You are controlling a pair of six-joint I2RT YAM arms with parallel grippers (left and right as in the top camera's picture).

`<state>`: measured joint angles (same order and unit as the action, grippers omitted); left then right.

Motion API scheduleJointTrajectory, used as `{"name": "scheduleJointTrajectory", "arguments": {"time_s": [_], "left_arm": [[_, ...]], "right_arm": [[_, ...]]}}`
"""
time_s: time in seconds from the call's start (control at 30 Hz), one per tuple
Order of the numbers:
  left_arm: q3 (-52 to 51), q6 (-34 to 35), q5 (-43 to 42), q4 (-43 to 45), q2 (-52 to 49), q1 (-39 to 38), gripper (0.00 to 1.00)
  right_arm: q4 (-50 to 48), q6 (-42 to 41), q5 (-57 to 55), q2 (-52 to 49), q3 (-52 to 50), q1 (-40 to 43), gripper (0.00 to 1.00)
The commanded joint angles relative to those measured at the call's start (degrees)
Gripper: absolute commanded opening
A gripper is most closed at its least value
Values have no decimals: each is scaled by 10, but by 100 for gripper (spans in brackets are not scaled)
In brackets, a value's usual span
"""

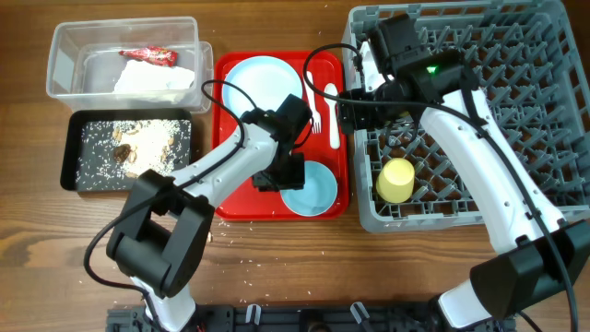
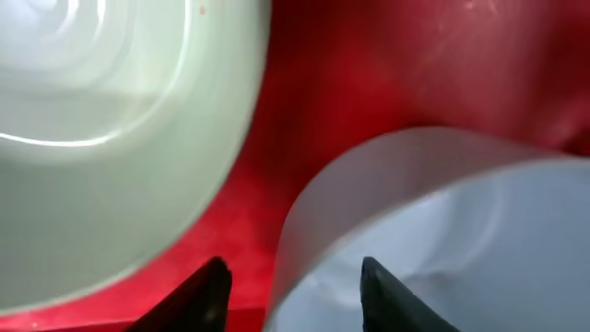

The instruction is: Sort waste into correct bins and load items into the dishwasher rack

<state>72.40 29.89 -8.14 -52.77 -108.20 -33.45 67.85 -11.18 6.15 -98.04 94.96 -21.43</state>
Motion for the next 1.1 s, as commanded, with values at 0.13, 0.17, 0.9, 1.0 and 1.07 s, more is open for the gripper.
{"name": "scheduleJointTrajectory", "arguments": {"time_s": [0.13, 0.17, 0.9, 1.0, 1.07], "left_arm": [[-30, 8, -14, 42, 4, -11, 4], [-30, 8, -19, 42, 4, -10, 4], [-23, 28, -77, 136, 56, 76, 4], [-22, 36, -106, 136, 64, 96, 4], [-22, 36, -128, 136, 76, 110, 4]], "right_arm": [[-1, 8, -2, 7, -1, 1, 86], [-1, 7, -2, 7, -1, 1, 86], [-58, -30, 45, 3, -34, 1, 85], [-80, -40, 61, 2, -64, 1, 80], [-90, -40, 62, 0, -78, 1, 76]]}}
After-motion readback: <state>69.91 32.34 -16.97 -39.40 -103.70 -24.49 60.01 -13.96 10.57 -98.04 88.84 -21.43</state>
